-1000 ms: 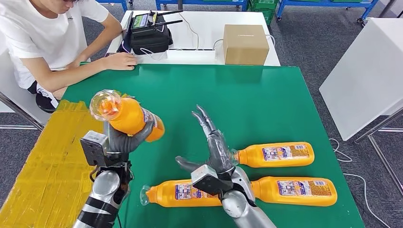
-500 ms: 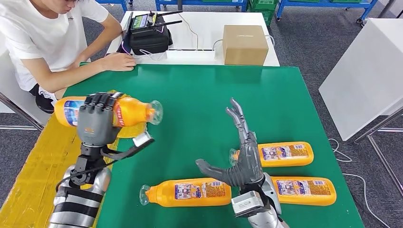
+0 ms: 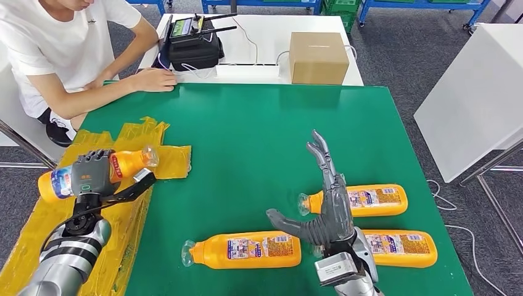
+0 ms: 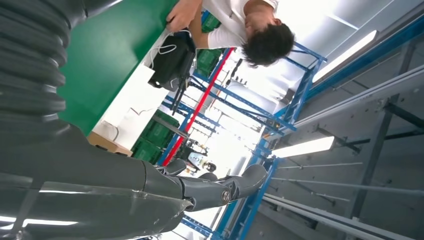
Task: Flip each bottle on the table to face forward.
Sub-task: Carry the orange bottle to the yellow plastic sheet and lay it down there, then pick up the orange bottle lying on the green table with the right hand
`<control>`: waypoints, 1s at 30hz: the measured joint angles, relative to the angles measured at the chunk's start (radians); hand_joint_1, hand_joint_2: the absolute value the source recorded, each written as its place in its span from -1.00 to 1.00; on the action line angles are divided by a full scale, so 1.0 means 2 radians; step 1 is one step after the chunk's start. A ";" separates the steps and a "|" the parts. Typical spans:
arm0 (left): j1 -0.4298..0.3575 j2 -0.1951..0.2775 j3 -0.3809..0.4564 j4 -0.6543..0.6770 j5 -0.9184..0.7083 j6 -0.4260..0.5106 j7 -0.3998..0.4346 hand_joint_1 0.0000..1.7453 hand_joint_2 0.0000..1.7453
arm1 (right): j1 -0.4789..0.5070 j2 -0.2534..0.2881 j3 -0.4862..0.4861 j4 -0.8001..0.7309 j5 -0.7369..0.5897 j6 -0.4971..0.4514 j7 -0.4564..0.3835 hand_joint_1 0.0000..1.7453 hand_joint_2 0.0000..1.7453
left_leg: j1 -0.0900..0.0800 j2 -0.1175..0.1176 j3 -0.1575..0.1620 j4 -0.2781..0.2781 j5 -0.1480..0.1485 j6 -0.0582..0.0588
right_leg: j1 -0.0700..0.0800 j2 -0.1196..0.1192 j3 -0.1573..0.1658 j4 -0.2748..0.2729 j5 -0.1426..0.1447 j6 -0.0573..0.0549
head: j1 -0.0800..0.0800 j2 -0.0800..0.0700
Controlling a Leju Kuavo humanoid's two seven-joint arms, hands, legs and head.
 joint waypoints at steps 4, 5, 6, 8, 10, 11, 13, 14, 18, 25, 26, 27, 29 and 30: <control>-0.006 0.005 0.006 0.040 0.002 0.000 0.000 1.00 1.00 | 0.000 -0.002 0.000 0.000 0.000 0.001 0.000 -1.00 1.00 | 0.000 0.000 0.000 0.000 0.000 0.000 | 0.000 0.000 0.000 0.000 0.000 0.000 | 0.000 0.000; -0.007 0.006 0.007 0.047 0.002 0.000 0.000 1.00 1.00 | 0.000 -0.002 0.000 0.000 0.000 0.002 0.000 -1.00 1.00 | 0.000 0.000 0.000 0.000 0.000 0.000 | 0.000 0.000 0.000 0.000 0.000 0.000 | 0.000 0.000; -0.008 0.006 0.008 0.053 0.002 0.000 0.000 1.00 1.00 | 0.000 -0.002 0.000 0.000 0.000 0.002 0.000 -1.00 1.00 | 0.000 0.000 0.000 0.000 0.000 0.000 | 0.000 0.000 0.000 0.000 0.000 0.000 | 0.000 0.000; -0.010 0.007 0.009 0.062 0.003 0.000 0.000 1.00 1.00 | 0.000 -0.002 0.000 0.000 -0.001 0.002 0.000 -1.00 1.00 | 0.000 0.000 0.000 0.000 0.000 0.000 | 0.000 0.000 0.000 0.000 0.000 0.000 | 0.000 0.000; -0.013 0.007 0.011 0.071 0.007 -0.001 -0.002 1.00 1.00 | 0.000 -0.003 0.000 0.000 -0.001 0.003 0.001 -1.00 1.00 | 0.000 0.000 0.000 0.000 0.000 0.000 | 0.000 0.000 0.000 0.000 0.000 0.000 | 0.000 0.000; -0.015 0.007 0.012 0.076 0.013 -0.002 -0.007 1.00 1.00 | 0.000 -0.003 0.000 0.000 -0.002 0.003 0.001 -1.00 1.00 | 0.000 0.000 0.000 0.000 0.000 0.000 | 0.000 0.000 0.000 0.000 0.000 0.000 | 0.000 0.000; -0.017 0.006 0.017 0.086 0.028 -0.002 -0.022 1.00 1.00 | 0.000 -0.003 0.000 0.000 -0.002 0.004 0.004 -1.00 1.00 | 0.000 0.000 0.000 0.000 0.000 0.000 | 0.000 0.000 0.000 0.000 0.000 0.000 | 0.000 0.000; -0.017 0.005 0.020 0.090 0.037 0.000 -0.032 1.00 1.00 | 0.000 -0.003 0.000 0.000 -0.003 0.004 0.005 -1.00 1.00 | 0.000 0.000 0.000 0.000 0.000 0.000 | 0.000 0.000 0.000 0.000 0.000 0.000 | 0.000 0.000; -0.016 -0.005 0.032 0.099 0.083 0.010 -0.087 1.00 1.00 | -0.001 -0.003 0.000 0.001 -0.003 0.005 0.007 -1.00 1.00 | 0.000 0.000 0.000 0.000 0.000 0.000 | 0.000 -0.001 0.001 0.000 0.000 0.000 | 0.000 0.000; -0.009 -0.026 0.037 0.099 0.134 0.016 -0.141 -1.00 1.00 | -0.001 -0.004 0.000 0.007 -0.005 0.008 0.009 -1.00 1.00 | 0.000 -0.002 0.001 0.000 0.000 0.000 | -0.001 -0.002 0.002 0.000 0.000 0.000 | 0.000 0.000; -0.008 -0.029 0.037 0.098 0.137 0.015 -0.143 -1.00 1.00 | -0.001 -0.004 0.000 0.009 -0.005 0.009 0.010 -1.00 1.00 | -0.001 -0.002 0.001 0.000 0.000 0.000 | -0.001 -0.002 0.002 0.000 0.000 0.000 | 0.000 0.000; -0.007 -0.032 0.037 0.098 0.142 0.012 -0.146 -1.00 1.00 | -0.002 -0.004 0.000 0.010 -0.005 0.009 0.010 -1.00 1.00 | -0.001 -0.002 0.001 0.000 0.000 0.000 | -0.001 -0.002 0.002 0.000 0.000 0.000 | 0.000 0.000; -0.006 -0.037 0.038 0.097 0.166 -0.005 -0.158 -1.00 1.00 | -0.003 -0.004 0.001 0.013 -0.006 0.011 0.011 -1.00 1.00 | -0.001 -0.003 0.001 0.000 0.000 0.000 | -0.001 -0.003 0.002 0.000 0.000 0.000 | 0.000 0.000; -0.006 -0.040 0.039 0.096 0.185 -0.020 -0.167 -1.00 1.00 | -0.004 -0.004 0.001 0.015 -0.006 0.012 0.012 -1.00 1.00 | -0.001 -0.003 0.002 0.000 0.000 0.000 | -0.001 -0.003 0.003 0.000 0.000 0.000 | 0.000 0.000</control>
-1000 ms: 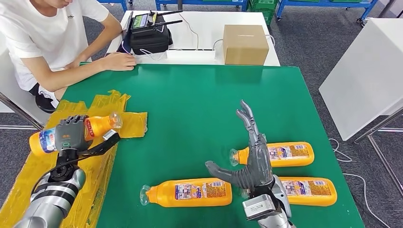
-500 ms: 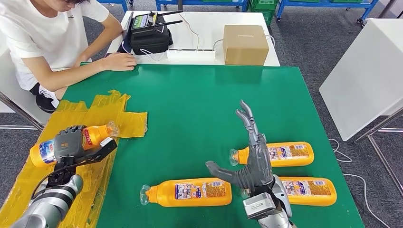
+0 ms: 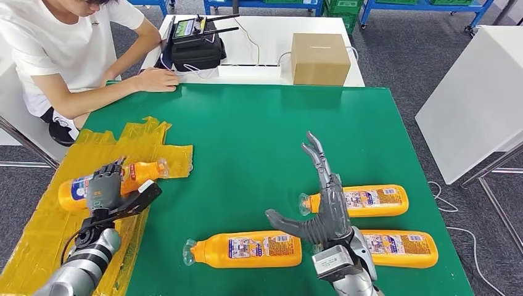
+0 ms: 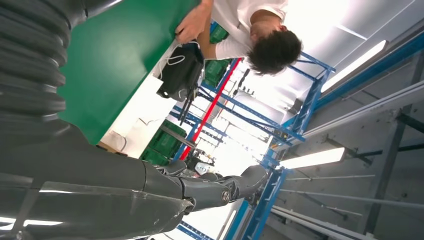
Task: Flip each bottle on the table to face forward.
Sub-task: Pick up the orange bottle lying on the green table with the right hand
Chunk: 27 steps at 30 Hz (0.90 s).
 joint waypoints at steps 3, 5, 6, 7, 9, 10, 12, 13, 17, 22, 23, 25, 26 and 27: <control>0.000 -0.005 0.003 -0.004 0.044 -0.040 -0.024 -1.00 1.00 | -0.003 0.000 0.000 0.003 0.000 0.002 0.002 -1.00 1.00 | 0.000 -0.001 0.001 0.000 0.000 0.000 | 0.000 -0.001 0.001 0.000 0.000 0.000 | 0.000 0.000; 0.000 -0.006 0.004 -0.006 0.056 -0.055 -0.030 -1.00 1.00 | -0.005 0.000 0.000 0.005 0.000 0.003 0.002 -1.00 1.00 | 0.000 -0.002 0.002 0.000 0.000 0.000 | 0.000 -0.002 0.002 0.000 0.000 0.000 | 0.000 0.000; 0.000 -0.007 0.004 -0.006 0.059 -0.061 -0.032 -1.00 1.00 | -0.006 0.001 0.000 0.006 0.000 0.004 0.003 -1.00 1.00 | 0.000 -0.002 0.002 0.000 0.000 0.000 | 0.000 -0.002 0.002 0.000 0.000 0.000 | 0.000 0.000; 0.000 -0.008 0.004 -0.007 0.062 -0.067 -0.033 -1.00 1.00 | -0.007 0.001 0.000 0.007 0.000 0.005 0.003 -1.00 1.00 | 0.000 -0.002 0.002 0.000 0.000 0.000 | 0.000 -0.003 0.003 0.000 0.000 0.000 | 0.000 0.000; 0.000 -0.009 0.004 -0.008 0.066 -0.081 -0.032 -1.00 1.00 | -0.008 0.001 0.000 0.008 0.001 0.007 0.004 -1.00 1.00 | 0.000 -0.002 0.004 0.000 0.000 0.000 | 0.000 -0.003 0.004 0.000 0.000 0.000 | 0.000 0.000; 0.000 -0.010 0.004 -0.009 0.068 -0.090 -0.031 -1.00 1.00 | -0.009 0.002 0.000 0.009 0.002 0.008 0.005 -1.00 1.00 | 0.000 -0.003 0.004 0.000 0.000 0.000 | 0.000 -0.003 0.004 0.000 0.000 0.000 | 0.000 0.000; -0.001 -0.010 0.004 -0.010 0.070 -0.106 -0.026 -1.00 1.00 | -0.010 0.002 0.000 0.010 0.004 0.010 0.006 -1.00 1.00 | 0.000 -0.003 0.006 0.000 0.000 0.000 | 0.000 -0.003 0.005 0.000 0.000 0.000 | 0.000 0.000; -0.002 -0.010 0.004 -0.011 0.070 -0.110 -0.023 -1.00 1.00 | -0.011 0.003 0.000 0.011 0.005 0.011 0.006 -1.00 1.00 | 0.000 -0.003 0.006 -0.001 0.000 0.000 | 0.000 -0.003 0.004 0.000 -0.001 0.000 | 0.000 0.000; -0.002 -0.010 0.004 -0.013 0.080 -0.119 -0.022 -1.00 1.00 | -0.014 0.003 0.000 0.014 0.008 0.014 0.010 -1.00 1.00 | 0.000 -0.003 0.008 -0.001 0.000 0.000 | 0.000 -0.003 0.004 0.000 -0.001 0.000 | 0.000 0.000; 0.006 -0.015 0.006 -0.031 0.153 -0.147 -0.067 -1.00 1.00 | -0.014 0.005 0.000 0.016 0.013 0.016 0.013 -1.00 1.00 | 0.000 -0.003 0.008 -0.001 0.000 0.000 | 0.000 -0.003 0.004 0.000 -0.001 0.000 | 0.000 0.000; 0.011 -0.019 0.007 -0.041 0.179 -0.158 -0.082 -1.00 1.00 | -0.014 0.005 0.000 0.016 0.015 0.016 0.014 -1.00 1.00 | 0.000 -0.002 0.008 -0.001 0.000 0.000 | 0.000 -0.003 0.005 0.000 -0.001 0.000 | 0.000 0.000; 0.026 -0.027 0.008 -0.072 0.224 -0.176 -0.103 -1.00 1.00 | -0.014 0.005 0.000 0.017 0.018 0.016 0.014 -1.00 1.00 | 0.000 -0.002 0.007 0.000 0.000 0.000 | 0.000 -0.002 0.006 0.000 0.000 0.000 | 0.000 0.000; 0.034 -0.032 0.009 -0.088 0.239 -0.183 -0.107 -1.00 1.00 | -0.014 0.005 0.000 0.018 0.019 0.016 0.015 -1.00 1.00 | 0.000 -0.002 0.006 0.000 0.001 0.000 | 0.000 -0.002 0.006 0.000 0.000 0.000 | 0.000 0.000; 0.042 -0.035 0.009 -0.104 0.248 -0.188 -0.106 -1.00 1.00 | -0.014 0.005 0.000 0.019 0.020 0.016 0.015 -1.00 1.00 | 0.000 -0.001 0.006 0.000 0.001 0.000 | 0.000 -0.002 0.006 0.000 0.000 0.000 | 0.000 0.000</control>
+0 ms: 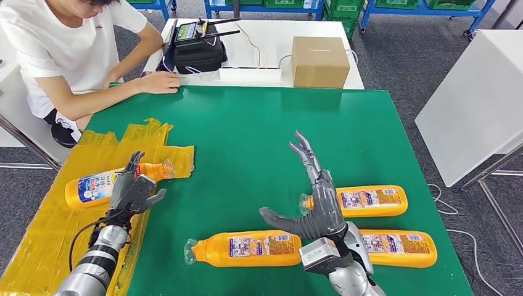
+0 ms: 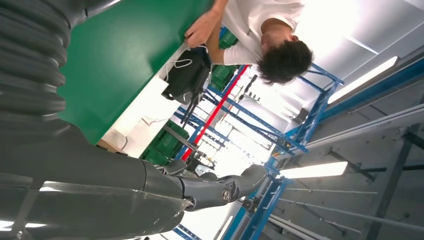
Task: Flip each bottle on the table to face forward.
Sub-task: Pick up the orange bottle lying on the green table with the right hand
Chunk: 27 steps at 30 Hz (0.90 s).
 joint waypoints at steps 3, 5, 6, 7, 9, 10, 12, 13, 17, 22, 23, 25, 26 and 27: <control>0.017 -0.008 0.000 -0.034 0.016 -0.006 -0.003 -1.00 1.00 | 0.000 0.000 0.000 0.001 0.002 0.000 0.000 -1.00 1.00 | 0.000 0.000 -0.001 0.000 0.000 0.000 | 0.000 0.000 -0.001 0.000 0.000 0.000 | 0.000 0.000; 0.032 -0.012 0.000 -0.064 0.044 -0.009 -0.018 -1.00 1.00 | 0.000 0.000 0.000 0.002 0.006 0.000 0.001 -1.00 1.00 | 0.000 0.001 -0.002 0.000 0.000 0.000 | 0.000 0.000 -0.002 0.000 0.000 0.000 | 0.000 0.000; 0.041 -0.014 -0.001 -0.084 0.061 -0.010 -0.025 -1.00 1.00 | 0.000 0.000 0.000 0.003 0.008 0.000 0.001 -1.00 1.00 | 0.000 0.001 -0.003 0.000 0.000 0.000 | 0.000 0.000 -0.003 0.000 0.000 0.000 | 0.000 0.000; 0.050 -0.016 -0.002 -0.106 0.072 -0.011 -0.028 -1.00 1.00 | 0.000 0.000 0.000 0.003 0.011 0.000 0.001 -1.00 1.00 | 0.000 0.001 -0.003 0.000 0.000 0.000 | 0.000 0.001 -0.004 0.000 0.000 0.000 | 0.000 0.000; 0.063 -0.020 -0.006 -0.142 0.083 -0.010 -0.028 -1.00 1.00 | 0.000 0.000 0.000 0.005 0.013 0.000 0.003 -1.00 1.00 | 0.000 0.001 -0.004 0.000 0.000 0.000 | 0.000 0.001 -0.005 0.000 0.000 0.000 | 0.000 0.000; 0.067 -0.021 -0.007 -0.156 0.084 -0.010 -0.027 -1.00 1.00 | 0.000 0.000 0.000 0.005 0.014 0.000 0.004 -1.00 1.00 | 0.000 0.001 -0.005 0.000 0.000 0.000 | 0.000 0.001 -0.005 0.000 0.000 0.000 | 0.000 0.000; 0.074 -0.022 -0.009 -0.177 0.088 -0.008 -0.028 -1.00 1.00 | 0.000 0.000 0.001 0.006 0.016 0.000 0.005 -1.00 1.00 | 0.000 0.001 -0.005 0.000 0.000 0.000 | 0.000 0.001 -0.006 0.000 0.000 0.000 | 0.000 0.000; 0.077 -0.023 -0.010 -0.185 0.090 -0.007 -0.030 -1.00 1.00 | 0.000 0.000 0.001 0.007 0.018 0.001 0.007 -1.00 1.00 | 0.000 0.001 -0.006 0.000 0.000 0.000 | 0.000 0.001 -0.006 0.000 0.000 0.000 | 0.000 0.000; 0.089 -0.026 -0.020 -0.220 0.104 -0.005 -0.037 -1.00 1.00 | -0.003 -0.002 0.012 0.016 0.048 0.023 0.024 -1.00 1.00 | 0.000 0.001 -0.006 0.000 0.000 0.000 | 0.000 0.001 -0.006 0.000 0.000 0.000 | 0.000 0.000; 0.096 -0.033 -0.037 -0.248 0.121 0.001 -0.042 -1.00 1.00 | -0.016 -0.017 0.053 0.055 0.101 0.067 0.048 -1.00 1.00 | 0.000 0.001 -0.007 0.000 0.000 0.000 | 0.000 0.001 -0.007 0.000 0.000 0.000 | 0.000 0.000; 0.097 -0.034 -0.040 -0.250 0.124 0.002 -0.043 -1.00 1.00 | -0.019 -0.022 0.062 0.065 0.111 0.070 0.053 -1.00 1.00 | 0.000 0.001 -0.007 0.000 0.000 0.000 | 0.000 0.001 -0.007 0.000 0.000 0.000 | 0.000 0.000; 0.097 -0.036 -0.044 -0.253 0.128 0.006 -0.043 -1.00 1.00 | -0.023 -0.032 0.076 0.084 0.125 0.071 0.059 -1.00 1.00 | 0.000 0.001 -0.007 0.000 0.000 0.000 | 0.000 0.001 -0.007 0.000 0.000 0.000 | 0.000 0.000; 0.098 -0.037 -0.045 -0.254 0.129 0.007 -0.043 -1.00 1.00 | -0.025 -0.036 0.082 0.091 0.128 0.071 0.060 -1.00 1.00 | 0.000 0.001 -0.007 0.000 0.000 0.000 | 0.000 0.001 -0.007 0.000 0.000 0.000 | 0.000 0.000; 0.098 -0.037 -0.046 -0.255 0.129 0.008 -0.043 -1.00 1.00 | -0.026 -0.040 0.086 0.097 0.130 0.071 0.061 -1.00 1.00 | 0.000 0.001 -0.007 0.000 0.000 0.000 | 0.000 0.001 -0.007 0.000 0.000 0.000 | 0.000 0.000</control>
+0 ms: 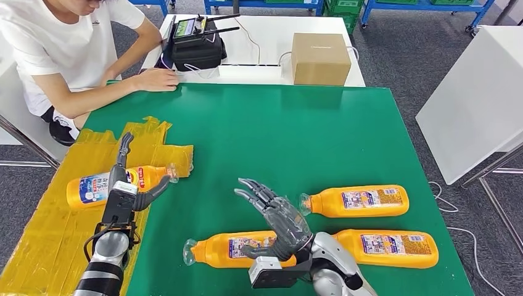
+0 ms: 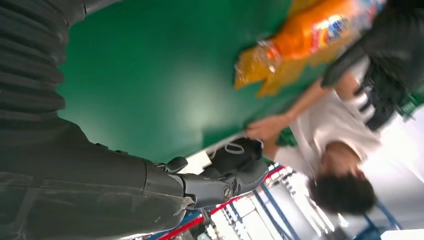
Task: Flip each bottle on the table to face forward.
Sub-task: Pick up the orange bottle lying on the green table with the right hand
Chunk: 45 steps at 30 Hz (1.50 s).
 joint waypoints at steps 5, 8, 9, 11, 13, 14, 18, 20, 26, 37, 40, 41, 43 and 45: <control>0.000 -0.001 -0.004 -0.001 0.004 0.002 0.001 -1.00 1.00 | -0.010 -0.014 0.017 0.021 0.018 0.011 0.014 -1.00 1.00 | 0.000 0.000 0.000 0.000 0.000 0.000 | 0.000 0.000 0.000 0.000 0.000 0.000 | 0.000 0.000; 0.000 -0.002 -0.006 -0.001 0.009 0.003 0.002 -1.00 1.00 | -0.019 -0.030 0.034 0.040 0.034 0.021 0.020 -1.00 1.00 | 0.000 0.000 0.000 0.000 0.000 0.000 | 0.000 0.000 -0.001 0.000 0.000 0.000 | 0.000 0.000; 0.000 -0.003 -0.007 -0.001 0.010 0.003 0.002 -1.00 1.00 | -0.021 -0.035 0.039 0.045 0.036 0.022 0.020 -1.00 1.00 | 0.000 0.000 0.000 0.000 0.000 0.000 | 0.000 0.000 -0.001 0.000 0.000 0.000 | 0.000 0.000; -0.001 -0.003 -0.010 0.000 0.011 0.003 0.003 -1.00 1.00 | -0.025 -0.045 0.047 0.053 0.040 0.021 0.021 -1.00 1.00 | 0.000 0.000 0.000 0.000 0.000 0.000 | 0.000 0.000 -0.001 0.000 0.000 0.000 | 0.000 0.000; -0.001 -0.004 -0.012 0.000 0.013 0.004 0.004 -1.00 1.00 | -0.027 -0.054 0.054 0.057 0.044 0.021 0.024 -1.00 1.00 | 0.000 0.000 0.000 0.000 0.000 0.000 | 0.000 0.000 -0.001 0.000 0.000 0.000 | 0.000 0.000; -0.001 -0.004 -0.013 0.001 0.015 0.005 0.004 -1.00 1.00 | -0.027 -0.058 0.056 0.058 0.047 0.021 0.026 -1.00 1.00 | 0.000 0.000 0.000 0.000 0.000 0.000 | 0.000 0.000 -0.001 0.000 0.000 0.000 | 0.000 0.000; -0.003 -0.005 -0.017 0.005 0.018 0.006 0.005 -1.00 1.00 | -0.027 -0.072 0.063 0.061 0.052 0.021 0.031 -1.00 1.00 | 0.000 0.000 -0.001 0.000 0.000 0.000 | 0.000 0.000 -0.001 0.000 0.000 0.000 | 0.000 0.000; -0.004 -0.006 -0.019 0.008 0.020 0.006 0.006 -1.00 1.00 | -0.028 -0.078 0.067 0.062 0.055 0.021 0.034 -1.00 1.00 | 0.000 0.000 -0.001 0.000 0.000 0.000 | 0.000 0.000 -0.001 0.000 0.000 0.000 | 0.000 0.000; -0.013 -0.010 -0.021 0.021 0.026 0.006 0.006 -1.00 1.00 | -0.038 -0.090 0.082 0.073 0.068 0.028 0.051 -1.00 1.00 | 0.000 0.000 -0.001 0.000 0.000 0.000 | 0.000 0.000 -0.001 0.000 0.000 0.000 | 0.000 0.000; -0.015 -0.018 -0.029 0.025 0.030 0.003 0.009 -1.00 1.00 | -0.088 -0.052 0.113 0.141 0.154 0.027 0.124 -0.86 1.00 | 0.000 0.000 -0.001 0.000 0.000 0.000 | 0.000 0.000 -0.001 0.000 0.000 0.000 | 0.000 0.000; -0.017 -0.020 -0.033 0.025 0.032 0.001 0.010 -1.00 1.00 | -0.110 -0.031 0.127 0.174 0.168 0.031 0.133 -0.15 1.00 | 0.000 0.001 0.000 0.000 0.000 0.000 | 0.000 0.001 -0.001 0.000 0.000 0.000 | 0.000 0.000; -0.018 -0.020 -0.035 0.025 0.033 0.000 0.010 -1.00 1.00 | -0.116 -0.025 0.130 0.183 0.170 0.031 0.134 0.17 1.00 | 0.000 0.001 0.000 0.000 0.000 0.000 | 0.000 0.001 -0.001 0.000 0.000 0.000 | 0.000 0.000; -0.018 -0.021 -0.036 0.025 0.037 -0.003 0.010 -1.00 1.00 | -0.126 -0.014 0.137 0.200 0.171 0.032 0.134 0.54 1.00 | 0.000 0.001 0.000 0.000 0.000 0.000 | 0.000 0.001 -0.001 0.000 0.000 0.000 | 0.000 0.000; -0.019 -0.023 -0.037 0.026 0.043 -0.008 0.009 -1.00 1.00 | -0.136 -0.003 0.144 0.218 0.169 0.036 0.134 0.54 1.00 | 0.000 0.001 0.000 0.000 0.000 0.000 | 0.000 0.001 -0.001 0.000 0.000 0.000 | 0.000 0.000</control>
